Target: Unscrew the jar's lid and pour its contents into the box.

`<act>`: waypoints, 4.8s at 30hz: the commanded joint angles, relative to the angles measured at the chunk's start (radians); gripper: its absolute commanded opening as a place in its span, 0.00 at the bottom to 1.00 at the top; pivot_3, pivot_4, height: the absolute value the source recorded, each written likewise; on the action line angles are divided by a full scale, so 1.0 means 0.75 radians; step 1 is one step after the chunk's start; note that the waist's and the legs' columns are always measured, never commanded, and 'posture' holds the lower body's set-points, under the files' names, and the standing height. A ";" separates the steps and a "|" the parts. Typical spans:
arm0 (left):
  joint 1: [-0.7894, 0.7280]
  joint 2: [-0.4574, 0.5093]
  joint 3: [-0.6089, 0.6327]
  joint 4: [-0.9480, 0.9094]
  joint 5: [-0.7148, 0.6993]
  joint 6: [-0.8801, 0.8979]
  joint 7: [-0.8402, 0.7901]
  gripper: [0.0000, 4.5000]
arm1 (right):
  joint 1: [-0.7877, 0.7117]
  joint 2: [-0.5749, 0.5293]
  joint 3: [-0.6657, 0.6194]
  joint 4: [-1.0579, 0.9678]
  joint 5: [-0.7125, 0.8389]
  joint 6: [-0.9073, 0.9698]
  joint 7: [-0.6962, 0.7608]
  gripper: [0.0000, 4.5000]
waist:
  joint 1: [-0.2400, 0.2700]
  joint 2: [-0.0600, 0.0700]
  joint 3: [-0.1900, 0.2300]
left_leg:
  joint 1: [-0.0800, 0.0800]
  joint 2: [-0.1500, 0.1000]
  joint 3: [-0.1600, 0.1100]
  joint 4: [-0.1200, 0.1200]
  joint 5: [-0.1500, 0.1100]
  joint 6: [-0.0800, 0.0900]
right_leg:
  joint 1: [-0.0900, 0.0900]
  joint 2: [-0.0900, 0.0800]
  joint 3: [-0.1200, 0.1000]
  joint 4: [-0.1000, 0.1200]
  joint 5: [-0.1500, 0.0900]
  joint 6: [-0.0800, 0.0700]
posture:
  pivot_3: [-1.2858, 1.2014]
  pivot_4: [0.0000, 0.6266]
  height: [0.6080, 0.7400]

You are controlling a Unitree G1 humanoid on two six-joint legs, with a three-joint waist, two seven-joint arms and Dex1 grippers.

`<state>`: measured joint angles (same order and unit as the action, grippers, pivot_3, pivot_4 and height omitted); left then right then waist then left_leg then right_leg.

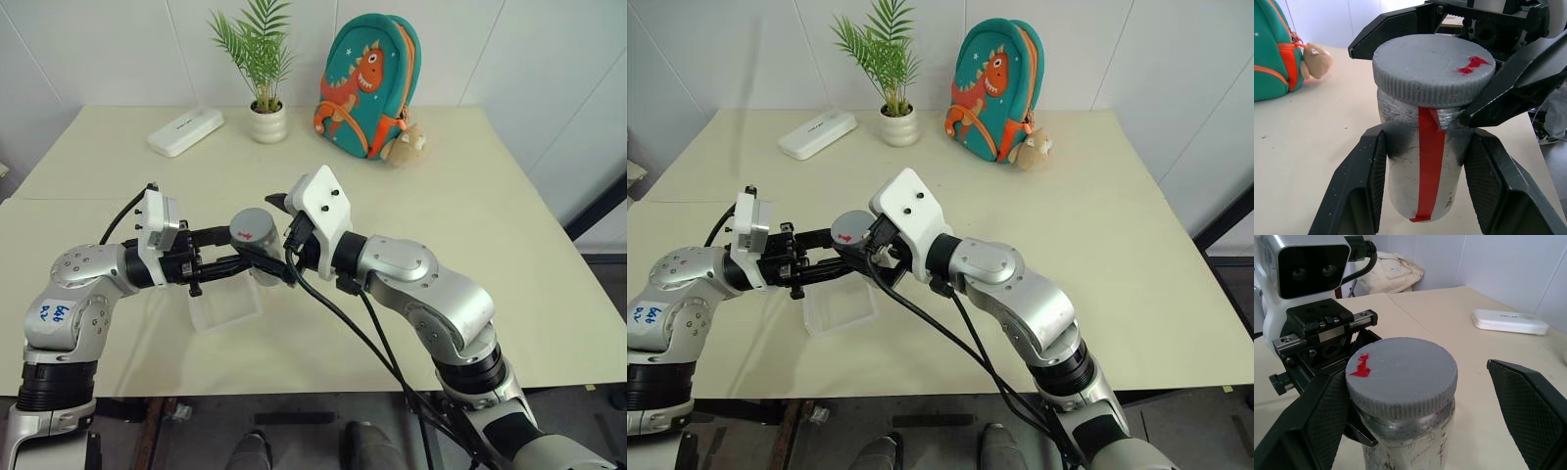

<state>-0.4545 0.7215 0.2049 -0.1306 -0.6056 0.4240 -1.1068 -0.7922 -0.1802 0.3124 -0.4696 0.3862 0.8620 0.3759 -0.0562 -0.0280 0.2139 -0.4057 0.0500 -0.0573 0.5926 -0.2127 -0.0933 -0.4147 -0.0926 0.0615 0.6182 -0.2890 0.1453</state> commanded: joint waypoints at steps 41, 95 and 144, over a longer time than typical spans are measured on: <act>-0.148 -0.003 -0.108 0.204 0.050 -0.119 -0.176 0.43 | -0.188 -0.054 -0.083 0.120 0.234 -0.247 0.730 0.58 | 0.000 0.000 0.000 | -0.001 0.000 0.000 -0.001 -0.001 0.000 | 0.000 0.000 -0.001 -0.002 0.000 0.001 | 0.52 0.24 1.00; -0.237 0.109 -0.114 0.130 0.080 -0.083 -0.178 0.43 | -0.283 -0.018 -0.098 0.356 0.019 -0.188 0.494 0.98 | 0.000 0.000 0.000 | -0.001 0.001 0.000 -0.001 -0.001 -0.001 | -0.002 0.001 0.000 0.002 -0.002 0.001 | 0.52 0.24 1.00; -0.197 0.110 -0.069 0.174 0.046 -0.009 -0.200 0.43 | -0.291 -0.074 -0.167 0.231 0.125 -0.003 0.303 0.98 | 0.000 0.000 0.000 | -0.001 0.001 0.000 -0.001 -0.001 0.000 | -0.003 0.001 0.000 0.002 -0.003 0.001 | 0.52 0.24 1.00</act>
<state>-0.5737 0.8046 0.1529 0.0094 -0.5641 0.4349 -1.2487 -0.9814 -0.2648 0.1604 -0.3143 0.5134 0.8895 0.6451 -0.0559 -0.0277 0.2143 -0.4065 0.0508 -0.0573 0.5918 -0.2135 -0.0937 -0.4167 -0.0915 0.0613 0.6203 -0.2909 0.1459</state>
